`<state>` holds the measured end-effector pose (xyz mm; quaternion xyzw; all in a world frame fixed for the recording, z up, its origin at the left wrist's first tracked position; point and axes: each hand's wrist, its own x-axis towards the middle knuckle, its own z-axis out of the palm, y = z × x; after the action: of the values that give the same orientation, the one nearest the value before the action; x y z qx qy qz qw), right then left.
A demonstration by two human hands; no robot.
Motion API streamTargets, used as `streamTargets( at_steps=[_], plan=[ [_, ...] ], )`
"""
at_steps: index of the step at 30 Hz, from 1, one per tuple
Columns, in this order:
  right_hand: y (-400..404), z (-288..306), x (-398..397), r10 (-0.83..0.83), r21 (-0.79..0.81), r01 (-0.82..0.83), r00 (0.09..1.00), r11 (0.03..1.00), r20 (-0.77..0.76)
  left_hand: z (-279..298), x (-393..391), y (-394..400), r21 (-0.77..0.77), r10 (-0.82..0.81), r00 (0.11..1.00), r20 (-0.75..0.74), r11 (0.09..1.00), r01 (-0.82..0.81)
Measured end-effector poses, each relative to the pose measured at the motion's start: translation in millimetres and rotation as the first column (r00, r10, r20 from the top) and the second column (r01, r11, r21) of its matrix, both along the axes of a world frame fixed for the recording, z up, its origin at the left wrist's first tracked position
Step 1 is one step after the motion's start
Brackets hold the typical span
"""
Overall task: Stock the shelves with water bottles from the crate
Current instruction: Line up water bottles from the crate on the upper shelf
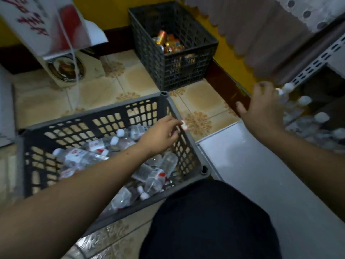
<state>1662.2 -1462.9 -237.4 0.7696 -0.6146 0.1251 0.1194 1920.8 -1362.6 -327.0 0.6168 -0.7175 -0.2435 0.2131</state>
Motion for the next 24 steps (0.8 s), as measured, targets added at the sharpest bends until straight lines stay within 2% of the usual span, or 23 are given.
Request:
streamTargets(
  at_steps=[2, 4, 6, 9, 11, 13, 14, 16, 17, 19, 21, 24],
  plan=[
    [24.1, 12.3, 38.6, 0.2, 0.145, -0.204, 0.979, 0.968, 0.04, -6.6, 39.3, 37.3, 0.114, 0.127, 0.991, -0.042, 0.986, -0.122],
    [51.2, 23.3, 77.3, 0.339, 0.319, -0.337, 0.939, 0.886, 0.05, -15.5, 78.8, 79.0, 0.231, 0.289, 0.956, -0.045, 0.934, -0.272],
    [77.6, 30.9, 112.2, 0.469, 0.487, -0.42, 0.883, 0.766, 0.026, -25.7, 113.1, 121.9, 0.341, 0.392, 0.917, 0.071, 0.855, -0.391],
    [110.0, 35.8, 161.7, 0.618, 0.671, -0.435, 0.785, 0.601, -0.045, -43.5, 154.3, 176.6, 0.452, 0.46, 0.858, 0.229, 0.73, -0.512],
    [126.3, 32.1, 187.5, 0.622, 0.754, -0.382, 0.782, 0.534, -0.045, -56.8, 170.4, 198.6, 0.523, 0.575, 0.786, 0.226, 0.609, -0.596],
    [141.6, 23.2, 206.0, 0.593, 0.809, -0.334, 0.805, 0.483, -0.022, -65.3, 170.6, 209.3, 0.679, 0.751, 0.652, 0.099, 0.428, -0.596],
    [148.3, 16.6, 212.4, 0.571, 0.835, -0.308, 0.821, 0.457, -0.01, -67.4, 166.9, 211.9, 0.769, 0.838, 0.544, 0.035, 0.325, -0.551],
    [159.7, 0.6, 221.9, 0.532, 0.872, -0.269, 0.847, 0.409, 0.012, -74.4, 157.6, 211.6, 0.896, 0.95, 0.307, -0.056, 0.183, -0.405],
    [164.6, -8.8, 225.0, 0.515, 0.881, -0.263, 0.857, 0.393, 0.026, -79.2, 154.4, 210.4, 0.927, 0.972, 0.22, -0.087, 0.159, -0.34],
    [174.8, -28.3, 226.0, 0.486, 0.884, -0.281, 0.871, 0.372, 0.072, -85.7, 150.8, 205.4, 0.94, 0.978, 0.135, -0.162, 0.194, -0.282],
    [187.8, -46.5, 219.9, 0.43, 0.88, -0.308, 0.893, 0.361, 0.136, -93.9, 155.3, 196.6, 0.901, 0.969, 0.03, -0.246, 0.24, -0.362],
    [202.6, -71.7, 201.6, 0.391, 0.892, -0.298, 0.908, 0.341, 0.153, -101.0, 163.1, 177.4, 0.887, 0.922, -0.243, -0.301, 0.177, -0.426]
  ],
)
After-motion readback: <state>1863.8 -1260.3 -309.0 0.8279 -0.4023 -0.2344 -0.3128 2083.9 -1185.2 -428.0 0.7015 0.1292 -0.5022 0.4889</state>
